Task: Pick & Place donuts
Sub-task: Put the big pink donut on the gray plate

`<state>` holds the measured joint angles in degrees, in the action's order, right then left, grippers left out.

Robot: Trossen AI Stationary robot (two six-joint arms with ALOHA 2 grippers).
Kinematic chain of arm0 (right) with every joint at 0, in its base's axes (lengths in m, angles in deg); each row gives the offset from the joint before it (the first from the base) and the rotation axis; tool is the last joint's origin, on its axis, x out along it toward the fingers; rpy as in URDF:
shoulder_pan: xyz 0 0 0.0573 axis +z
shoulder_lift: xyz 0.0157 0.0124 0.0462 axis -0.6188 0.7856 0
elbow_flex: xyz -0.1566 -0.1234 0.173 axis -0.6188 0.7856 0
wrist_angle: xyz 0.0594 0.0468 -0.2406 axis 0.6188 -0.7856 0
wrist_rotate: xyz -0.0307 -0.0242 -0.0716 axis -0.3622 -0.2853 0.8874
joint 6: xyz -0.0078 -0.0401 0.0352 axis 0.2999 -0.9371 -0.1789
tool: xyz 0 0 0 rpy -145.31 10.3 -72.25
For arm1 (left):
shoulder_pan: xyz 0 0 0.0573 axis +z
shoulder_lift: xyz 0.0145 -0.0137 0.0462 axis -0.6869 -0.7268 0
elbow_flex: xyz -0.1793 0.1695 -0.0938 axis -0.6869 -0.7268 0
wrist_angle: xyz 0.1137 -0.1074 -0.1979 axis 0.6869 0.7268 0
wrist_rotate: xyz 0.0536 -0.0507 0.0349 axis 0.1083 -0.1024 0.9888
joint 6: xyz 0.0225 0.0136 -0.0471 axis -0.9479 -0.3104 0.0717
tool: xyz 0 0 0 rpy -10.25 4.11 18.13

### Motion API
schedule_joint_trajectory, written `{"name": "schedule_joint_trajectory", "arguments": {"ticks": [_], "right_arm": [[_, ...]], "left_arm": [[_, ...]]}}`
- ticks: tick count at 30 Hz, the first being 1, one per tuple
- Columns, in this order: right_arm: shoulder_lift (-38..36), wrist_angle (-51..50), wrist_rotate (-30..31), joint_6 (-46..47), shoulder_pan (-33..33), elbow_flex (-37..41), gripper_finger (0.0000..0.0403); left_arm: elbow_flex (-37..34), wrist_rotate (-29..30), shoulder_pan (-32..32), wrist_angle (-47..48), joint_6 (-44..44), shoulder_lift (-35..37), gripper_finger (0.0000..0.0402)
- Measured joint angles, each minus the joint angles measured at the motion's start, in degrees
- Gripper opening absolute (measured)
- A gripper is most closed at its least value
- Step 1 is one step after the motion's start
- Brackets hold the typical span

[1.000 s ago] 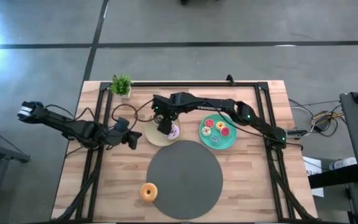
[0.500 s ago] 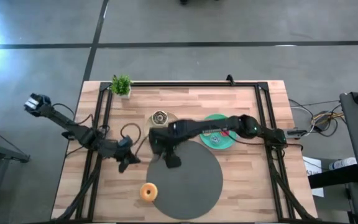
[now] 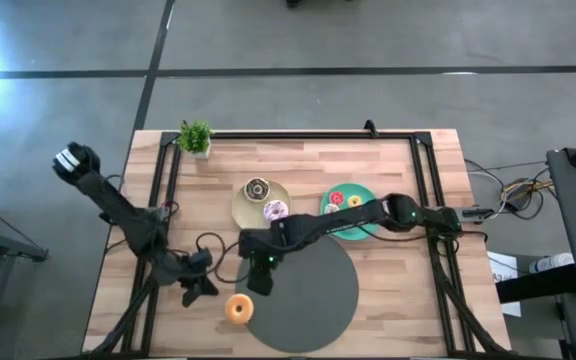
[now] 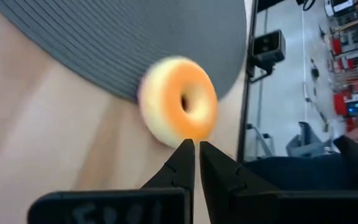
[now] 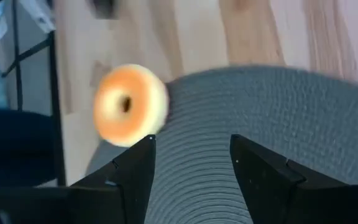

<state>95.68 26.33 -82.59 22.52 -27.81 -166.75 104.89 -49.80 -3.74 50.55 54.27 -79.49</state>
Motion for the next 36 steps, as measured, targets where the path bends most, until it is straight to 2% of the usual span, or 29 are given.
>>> {"name": "schedule_joint_trajectory", "arguments": {"ticks": [6,12,16,21,26,31,36], "right_arm": [[0.05,6.77,-0.35,10.55,4.52,4.13,0.0199],[0.12,17.18,3.29,22.36,6.39,8.54,0.0199],[0.22,17.96,8.36,25.78,7.54,10.45,0.0199],[0.24,23.52,9.25,28.91,7.65,12.94,0.0199],[0.24,26.46,9.52,31.67,7.78,15.11,0.0199],[0.26,26.41,8.56,30.82,8.24,15.89,0.0198],[0.26,24.0,13.74,28.3,9.27,15.31,0.0198]], "left_arm": [[3.66,-0.02,-4.67,-3.33,6.02,-9.59,0.0],[8.61,0.0,-6.08,-3.78,9.58,-18.83,0.0],[11.31,0.0,-6.09,-3.98,9.09,-24.39,0.0],[12.56,1.4,-5.95,-4.73,9.54,-30.23,0.0],[12.84,5.11,-5.91,-7.12,10.57,-32.64,0.0],[12.68,11.78,-5.31,-7.29,10.27,-32.41,0.0],[12.67,14.33,-3.84,-11.22,8.66,-31.93,0.0]]}}
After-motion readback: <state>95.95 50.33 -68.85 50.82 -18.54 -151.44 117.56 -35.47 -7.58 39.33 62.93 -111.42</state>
